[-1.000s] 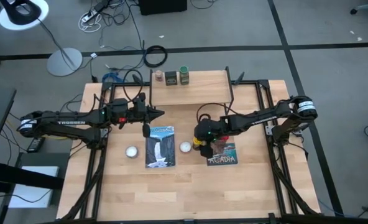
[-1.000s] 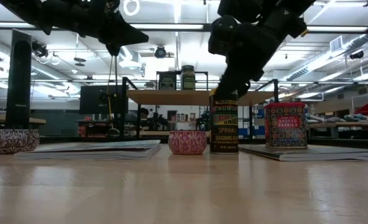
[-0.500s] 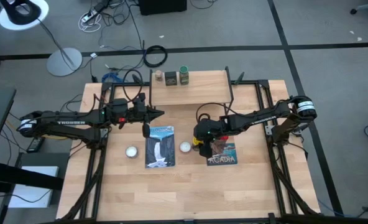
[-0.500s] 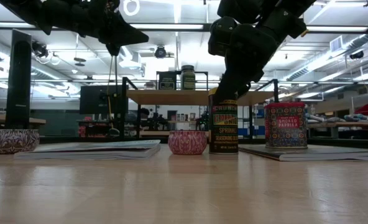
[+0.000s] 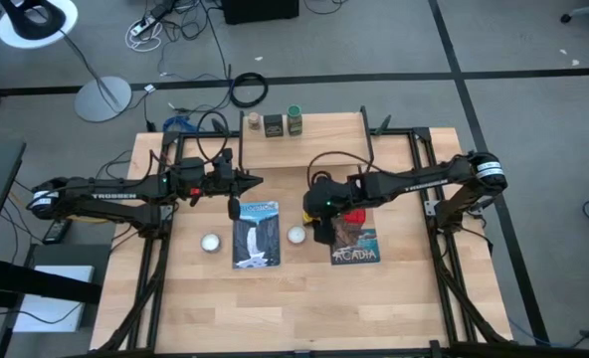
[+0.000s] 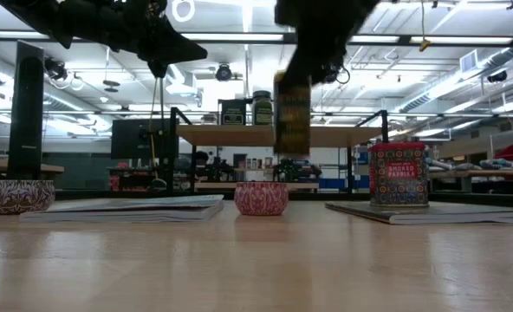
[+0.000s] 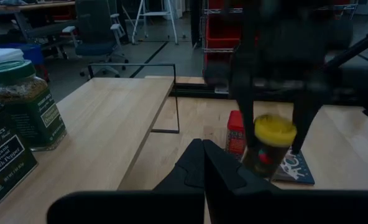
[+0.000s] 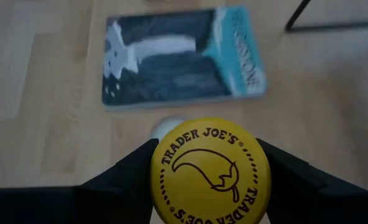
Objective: Shelf spices
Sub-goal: Put the yellow spice on the shelf
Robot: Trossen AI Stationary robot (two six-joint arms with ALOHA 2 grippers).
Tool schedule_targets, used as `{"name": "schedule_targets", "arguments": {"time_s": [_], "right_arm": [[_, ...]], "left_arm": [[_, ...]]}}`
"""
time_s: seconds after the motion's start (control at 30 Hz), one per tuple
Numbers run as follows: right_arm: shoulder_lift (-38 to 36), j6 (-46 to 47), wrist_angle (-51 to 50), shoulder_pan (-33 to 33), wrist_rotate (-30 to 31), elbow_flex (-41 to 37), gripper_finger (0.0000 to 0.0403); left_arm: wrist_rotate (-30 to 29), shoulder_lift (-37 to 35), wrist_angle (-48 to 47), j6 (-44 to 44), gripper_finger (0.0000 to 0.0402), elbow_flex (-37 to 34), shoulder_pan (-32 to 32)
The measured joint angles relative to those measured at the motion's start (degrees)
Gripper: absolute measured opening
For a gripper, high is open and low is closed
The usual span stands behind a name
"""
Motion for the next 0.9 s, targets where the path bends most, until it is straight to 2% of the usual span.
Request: {"name": "schedule_targets", "arguments": {"time_s": [0.3,0.5,0.63,0.9], "right_arm": [[-0.1,-6.8,-18.6,-2.0,7.7,20.3,0.0225],[-0.2,-9.7,-25.4,-9.1,9.6,30.5,0.0226],[-0.2,-10.5,-26.4,-16.4,9.6,32.2,0.0226],[0.0,-8.9,-26.5,-30.6,5.1,30.8,0.0226]], "left_arm": [[0.0,0.0,0.1,0.0,0.0001,0.0,0.0],[0.0,-0.2,0.4,0.7,0.0001,0.0,0.0],[0.0,-0.2,0.4,0.7,0.0001,0.0,0.0],[0.9,-0.2,0.4,0.2,0.0001,0.0,0.0]]}}
